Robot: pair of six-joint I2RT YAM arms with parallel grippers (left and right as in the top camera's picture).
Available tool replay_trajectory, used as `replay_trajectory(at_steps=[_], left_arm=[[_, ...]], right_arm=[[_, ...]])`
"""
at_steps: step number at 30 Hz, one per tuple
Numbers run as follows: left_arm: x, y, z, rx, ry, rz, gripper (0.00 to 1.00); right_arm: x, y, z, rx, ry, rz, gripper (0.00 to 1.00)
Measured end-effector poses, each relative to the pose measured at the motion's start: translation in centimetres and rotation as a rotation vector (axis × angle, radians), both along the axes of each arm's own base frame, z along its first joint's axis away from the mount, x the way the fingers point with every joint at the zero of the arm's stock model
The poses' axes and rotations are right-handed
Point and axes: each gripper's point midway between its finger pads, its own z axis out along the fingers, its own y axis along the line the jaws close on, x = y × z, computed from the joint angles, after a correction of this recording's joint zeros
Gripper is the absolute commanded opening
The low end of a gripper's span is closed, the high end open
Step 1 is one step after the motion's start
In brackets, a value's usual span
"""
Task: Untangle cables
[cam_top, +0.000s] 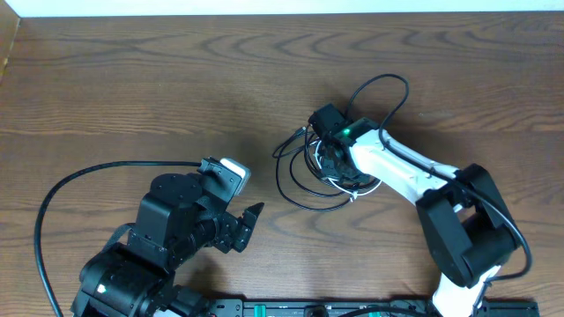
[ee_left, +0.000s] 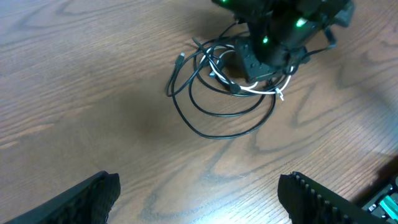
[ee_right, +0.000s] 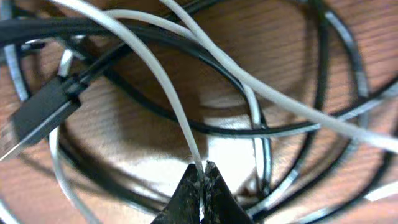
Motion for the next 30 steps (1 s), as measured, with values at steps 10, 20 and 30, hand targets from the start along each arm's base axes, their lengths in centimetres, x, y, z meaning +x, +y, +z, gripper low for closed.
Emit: replay_trajectory(at_steps=[10, 20, 30], left_arm=[[0.0, 0.0, 0.0, 0.000, 0.000, 0.000, 0.87], [0.2, -0.5, -0.6, 0.001, 0.033, -0.015, 0.87], [0.7, -1.9, -1.3, -0.020, 0.083, -0.056, 0.87]], right_arm=[[3.9, 2.6, 21.5, 0.201, -0.494, 0.269, 0.01], [-1.8, -2.2, 42.7, 0.271, -1.057, 0.374, 0.01], [-3.0, -6.3, 35.3, 0.034, -0.776, 0.337, 0.43]])
